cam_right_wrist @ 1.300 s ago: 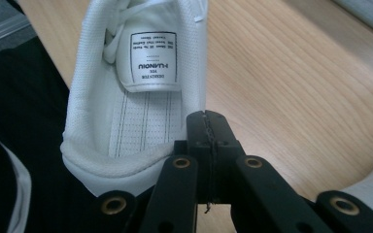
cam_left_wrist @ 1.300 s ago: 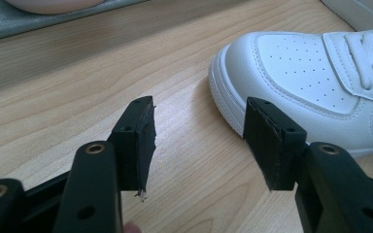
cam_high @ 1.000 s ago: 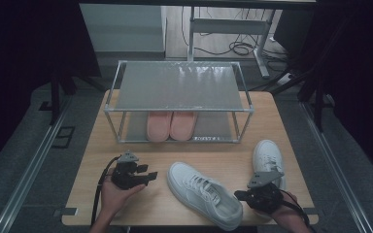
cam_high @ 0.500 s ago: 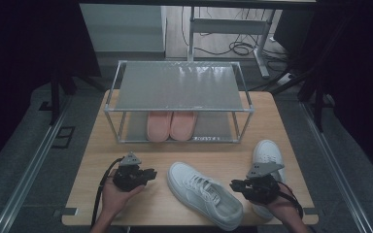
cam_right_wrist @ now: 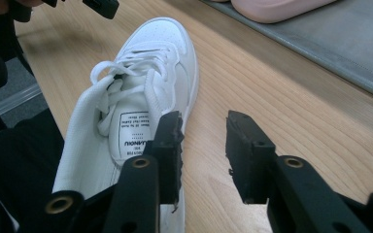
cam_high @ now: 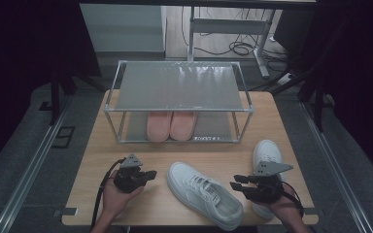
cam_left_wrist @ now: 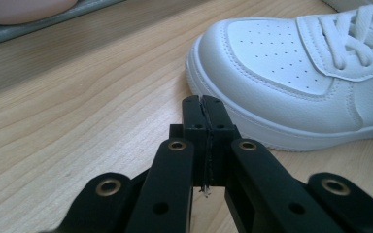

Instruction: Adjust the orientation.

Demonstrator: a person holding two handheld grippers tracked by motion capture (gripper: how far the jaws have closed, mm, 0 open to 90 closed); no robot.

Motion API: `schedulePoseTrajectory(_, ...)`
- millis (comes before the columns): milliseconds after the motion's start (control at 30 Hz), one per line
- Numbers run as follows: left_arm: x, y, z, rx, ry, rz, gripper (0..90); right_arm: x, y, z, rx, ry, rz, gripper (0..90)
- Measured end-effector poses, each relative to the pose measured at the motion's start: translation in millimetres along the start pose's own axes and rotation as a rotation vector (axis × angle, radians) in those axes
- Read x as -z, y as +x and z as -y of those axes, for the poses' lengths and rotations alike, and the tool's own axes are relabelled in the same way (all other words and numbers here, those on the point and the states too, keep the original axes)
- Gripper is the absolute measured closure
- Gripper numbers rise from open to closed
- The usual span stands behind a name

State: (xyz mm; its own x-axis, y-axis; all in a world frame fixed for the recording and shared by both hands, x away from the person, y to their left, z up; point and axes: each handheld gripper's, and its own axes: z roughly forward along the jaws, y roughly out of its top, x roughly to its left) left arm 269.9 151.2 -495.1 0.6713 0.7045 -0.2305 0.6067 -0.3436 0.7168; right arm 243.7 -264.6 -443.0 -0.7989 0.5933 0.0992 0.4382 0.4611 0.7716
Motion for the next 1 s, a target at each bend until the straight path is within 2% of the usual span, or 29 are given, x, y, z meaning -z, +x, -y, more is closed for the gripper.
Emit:
schedulePoseTrajectory(200,1.0,-13.3,1.1,-0.018,0.002,0.026,90.0,10.6,-1.2,-1.0,-0.002,-0.032,0.008,66.4)
schedulePoseTrajectory(433,-8.5,-26.1,16.8,-0.026,0.056,0.055,90.0,22.1,-4.5,-2.6,0.000,-0.064,0.018,66.2)
schedulePoseTrajectory(533,-14.6,-29.4,16.3,-0.035,0.076,0.063,90.0,24.9,-5.4,-2.6,-0.001,-0.071,0.022,66.2)
schedulePoseTrajectory(667,-27.6,-35.8,8.3,-0.074,0.108,0.068,90.0,30.0,-7.1,-1.3,-0.012,-0.081,0.028,66.0)
schedulePoseTrajectory(833,-36.7,-38.0,2.5,-0.088,0.125,0.060,89.8,33.6,-8.7,-0.1,-0.017,-0.089,0.033,65.8)
schedulePoseTrajectory(1000,-37.9,-36.8,1.5,-0.083,0.125,0.062,89.7,35.3,-9.5,0.8,-0.020,-0.091,0.036,65.7)
